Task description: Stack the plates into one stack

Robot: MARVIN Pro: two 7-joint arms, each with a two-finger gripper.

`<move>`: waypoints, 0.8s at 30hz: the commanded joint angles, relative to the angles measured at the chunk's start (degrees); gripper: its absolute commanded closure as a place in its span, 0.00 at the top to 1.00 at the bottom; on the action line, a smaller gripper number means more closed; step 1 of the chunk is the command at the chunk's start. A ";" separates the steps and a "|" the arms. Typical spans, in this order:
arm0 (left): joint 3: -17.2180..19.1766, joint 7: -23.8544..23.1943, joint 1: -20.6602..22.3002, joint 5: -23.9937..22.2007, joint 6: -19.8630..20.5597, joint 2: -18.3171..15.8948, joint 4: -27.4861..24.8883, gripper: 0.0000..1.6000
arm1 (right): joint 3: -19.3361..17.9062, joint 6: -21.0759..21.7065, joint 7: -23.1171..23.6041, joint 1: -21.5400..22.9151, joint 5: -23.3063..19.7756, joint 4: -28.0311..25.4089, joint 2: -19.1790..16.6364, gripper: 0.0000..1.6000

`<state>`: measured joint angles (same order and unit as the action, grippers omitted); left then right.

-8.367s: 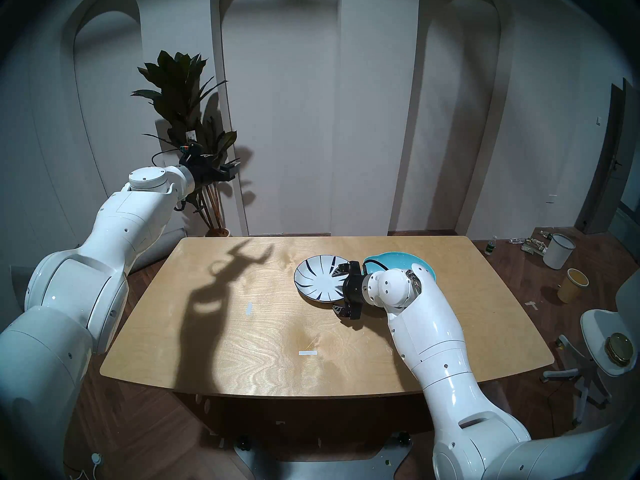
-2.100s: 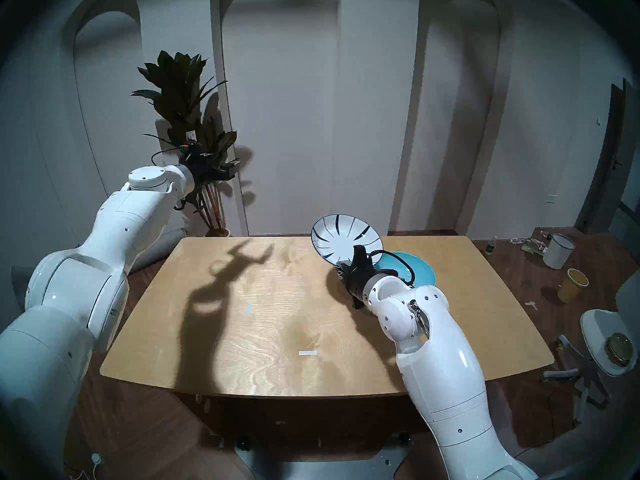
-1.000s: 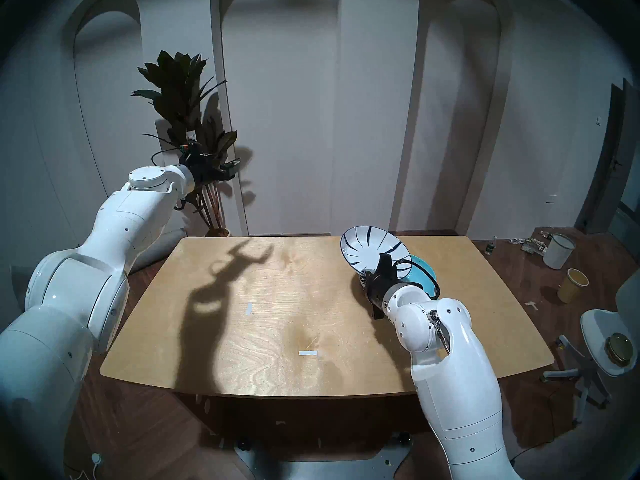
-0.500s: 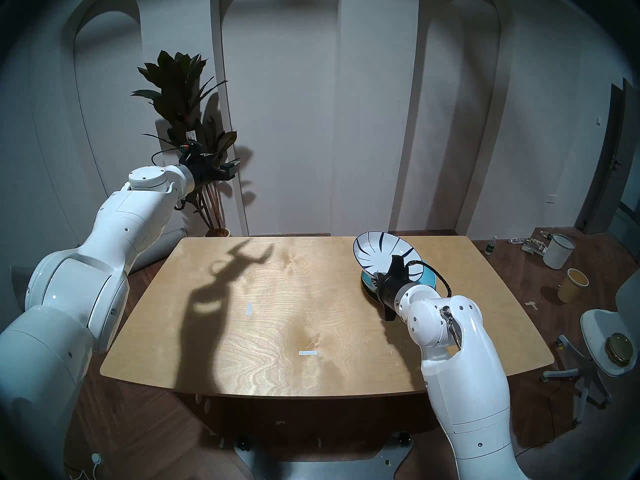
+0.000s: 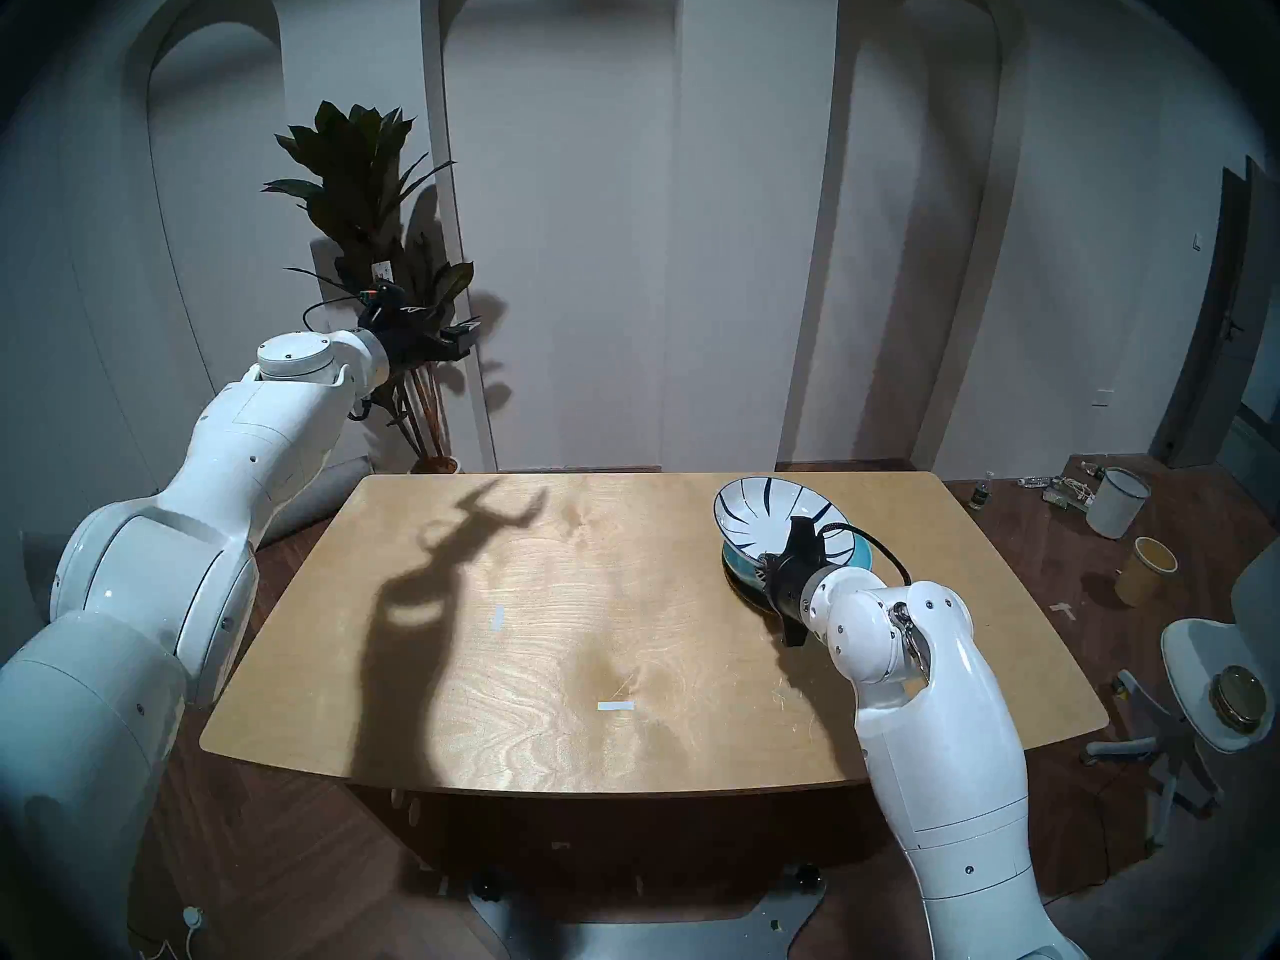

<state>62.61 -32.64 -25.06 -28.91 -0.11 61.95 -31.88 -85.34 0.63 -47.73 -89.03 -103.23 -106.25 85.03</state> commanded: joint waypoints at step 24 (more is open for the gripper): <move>0.42 -0.07 1.97 0.04 -0.31 -0.05 -0.57 1.00 | -3.62 -0.19 2.82 0.08 -0.15 -0.75 -0.93 0.00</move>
<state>62.68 -32.68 -25.06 -28.85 -0.11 61.97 -31.87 -87.99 0.13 -47.24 -90.33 -103.40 -105.79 84.54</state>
